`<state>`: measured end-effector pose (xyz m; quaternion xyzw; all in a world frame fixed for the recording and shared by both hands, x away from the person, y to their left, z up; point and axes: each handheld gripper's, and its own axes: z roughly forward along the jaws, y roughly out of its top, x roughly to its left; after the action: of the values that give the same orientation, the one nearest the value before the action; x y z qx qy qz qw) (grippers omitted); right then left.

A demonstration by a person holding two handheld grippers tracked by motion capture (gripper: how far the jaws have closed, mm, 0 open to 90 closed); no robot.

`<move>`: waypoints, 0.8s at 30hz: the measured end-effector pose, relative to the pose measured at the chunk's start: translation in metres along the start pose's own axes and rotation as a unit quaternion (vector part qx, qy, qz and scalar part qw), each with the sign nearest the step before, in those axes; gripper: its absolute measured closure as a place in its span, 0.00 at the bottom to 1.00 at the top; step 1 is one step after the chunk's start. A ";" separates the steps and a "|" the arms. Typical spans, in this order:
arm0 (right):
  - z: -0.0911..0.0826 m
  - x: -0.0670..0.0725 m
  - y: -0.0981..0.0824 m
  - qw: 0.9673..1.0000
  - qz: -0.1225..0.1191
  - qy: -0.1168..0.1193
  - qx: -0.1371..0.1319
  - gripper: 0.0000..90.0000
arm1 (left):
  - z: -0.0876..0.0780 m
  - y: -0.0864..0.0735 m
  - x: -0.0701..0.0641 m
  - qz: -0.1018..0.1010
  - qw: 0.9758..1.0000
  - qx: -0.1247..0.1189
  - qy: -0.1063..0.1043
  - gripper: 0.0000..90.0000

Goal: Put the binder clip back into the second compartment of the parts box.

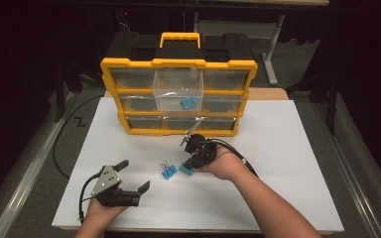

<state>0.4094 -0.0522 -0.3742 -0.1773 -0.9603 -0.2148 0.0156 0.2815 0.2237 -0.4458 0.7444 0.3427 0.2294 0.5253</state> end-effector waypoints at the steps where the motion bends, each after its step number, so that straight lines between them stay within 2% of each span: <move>1: -0.001 0.001 -0.001 1.000 0.000 0.002 0.000 1.00 | 0.000 0.000 0.000 0.000 1.000 0.000 0.000 0.00; 8: -0.012 0.005 -0.018 1.000 0.000 0.006 0.000 1.00 | 0.001 0.000 0.001 0.000 1.000 0.002 0.002 0.00; 24: -0.030 0.002 -0.061 1.000 0.005 0.005 0.003 1.00 | 0.001 0.000 0.000 0.000 1.000 0.002 0.007 0.00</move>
<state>0.3849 -0.1155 -0.3719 -0.1810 -0.9600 -0.2125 0.0221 0.2823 0.2231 -0.4463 0.7438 0.3468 0.2334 0.5215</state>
